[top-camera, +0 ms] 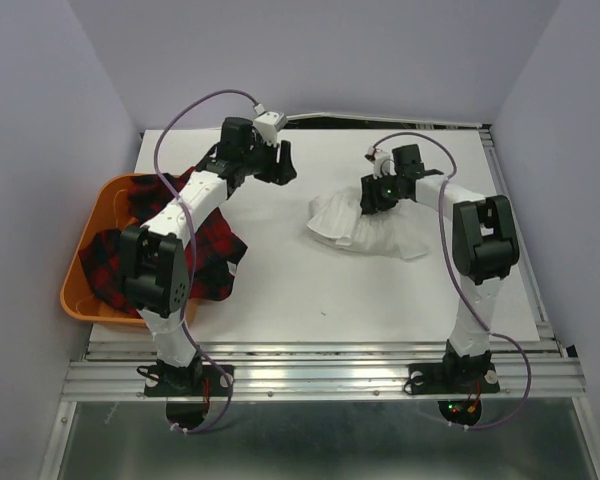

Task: Fold and stack the skirts
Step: Neatly place the folded skirt to the corner

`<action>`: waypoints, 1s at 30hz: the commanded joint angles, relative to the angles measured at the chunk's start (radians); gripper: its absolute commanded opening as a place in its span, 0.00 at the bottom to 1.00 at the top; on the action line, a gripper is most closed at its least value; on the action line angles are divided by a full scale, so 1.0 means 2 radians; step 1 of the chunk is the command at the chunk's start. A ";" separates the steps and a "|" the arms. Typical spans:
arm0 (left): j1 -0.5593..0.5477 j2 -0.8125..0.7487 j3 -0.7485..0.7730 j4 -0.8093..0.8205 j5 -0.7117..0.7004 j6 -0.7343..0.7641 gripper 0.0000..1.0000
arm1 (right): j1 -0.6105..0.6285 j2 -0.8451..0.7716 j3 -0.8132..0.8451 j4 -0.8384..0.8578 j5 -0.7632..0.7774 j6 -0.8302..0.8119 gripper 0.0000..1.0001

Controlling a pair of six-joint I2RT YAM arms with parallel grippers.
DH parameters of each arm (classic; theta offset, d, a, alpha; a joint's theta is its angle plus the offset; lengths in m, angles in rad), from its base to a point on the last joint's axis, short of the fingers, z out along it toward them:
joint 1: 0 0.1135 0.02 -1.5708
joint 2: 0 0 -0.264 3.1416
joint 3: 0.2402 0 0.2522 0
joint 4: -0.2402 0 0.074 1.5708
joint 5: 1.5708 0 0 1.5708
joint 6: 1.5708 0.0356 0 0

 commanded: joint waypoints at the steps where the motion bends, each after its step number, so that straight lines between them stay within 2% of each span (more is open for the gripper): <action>1: 0.001 -0.048 0.028 -0.001 -0.064 0.048 0.67 | -0.037 0.000 0.057 -0.069 0.064 -0.089 0.49; 3: 0.001 -0.056 0.034 -0.012 -0.072 0.056 0.73 | -0.049 0.010 0.103 -0.090 0.060 -0.112 0.51; 5: 0.001 -0.063 0.035 -0.016 -0.076 0.057 0.74 | -0.056 0.019 0.153 -0.115 0.065 -0.115 0.54; 7: 0.001 -0.067 0.032 -0.016 -0.081 0.056 0.74 | -0.056 0.019 0.182 -0.130 0.066 -0.102 0.62; 10: 0.001 -0.072 0.028 -0.011 -0.093 0.051 0.75 | -0.056 0.008 0.223 -0.151 0.056 -0.028 0.72; 11: 0.001 -0.073 0.028 -0.010 -0.096 0.050 0.75 | -0.056 -0.003 0.228 -0.150 0.060 0.024 0.74; 15: 0.001 -0.074 0.022 -0.005 -0.106 0.041 0.75 | -0.046 -0.028 0.213 -0.151 0.107 0.168 0.75; 16: 0.001 -0.074 0.021 -0.005 -0.108 0.039 0.75 | -0.040 -0.038 0.199 -0.157 0.149 0.188 0.74; 20: 0.001 -0.065 0.020 -0.009 -0.113 0.037 0.74 | -0.001 -0.043 0.173 -0.186 0.177 0.254 0.72; 26: 0.006 -0.057 0.030 -0.017 -0.118 0.026 0.74 | 0.029 -0.021 0.110 -0.170 0.236 0.279 0.71; 28: 0.008 -0.057 0.033 -0.021 -0.115 0.030 0.74 | 0.029 0.010 0.104 -0.168 0.293 0.276 0.71; 30: 0.009 -0.062 0.029 -0.022 -0.115 0.034 0.74 | 0.029 0.038 0.103 -0.165 0.318 0.245 0.70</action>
